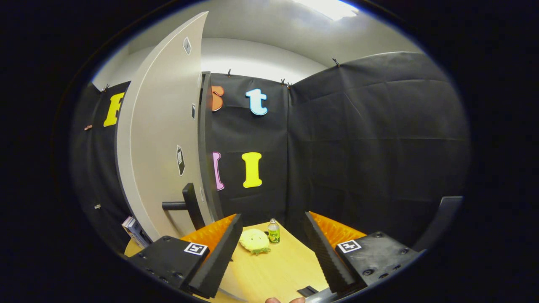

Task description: Open the shoe cabinet door, grab the shoes and put them into the shoe cabinet, then close the shoe cabinet door.

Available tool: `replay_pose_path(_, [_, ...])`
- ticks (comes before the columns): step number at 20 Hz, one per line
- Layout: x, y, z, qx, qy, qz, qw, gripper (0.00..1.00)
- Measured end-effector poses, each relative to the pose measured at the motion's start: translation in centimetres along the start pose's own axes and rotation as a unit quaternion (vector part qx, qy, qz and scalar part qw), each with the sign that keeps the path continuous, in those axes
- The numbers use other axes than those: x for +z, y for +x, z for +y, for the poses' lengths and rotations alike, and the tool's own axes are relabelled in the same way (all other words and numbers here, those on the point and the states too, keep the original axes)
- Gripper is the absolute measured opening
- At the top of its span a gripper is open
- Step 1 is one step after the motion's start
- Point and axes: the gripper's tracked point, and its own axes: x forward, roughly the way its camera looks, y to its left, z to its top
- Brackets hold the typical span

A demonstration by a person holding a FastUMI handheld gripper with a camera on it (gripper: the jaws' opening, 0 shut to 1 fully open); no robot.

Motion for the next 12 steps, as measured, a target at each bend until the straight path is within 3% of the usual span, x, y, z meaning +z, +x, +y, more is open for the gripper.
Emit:
replay_pose_path(4, [-0.3,-0.7,1.0,0.002,0.002,0.008,1.0,0.96])
replay_pose_path(12, [-1.2,-3.1,7.1,0.045,0.017,0.022,0.999,0.96])
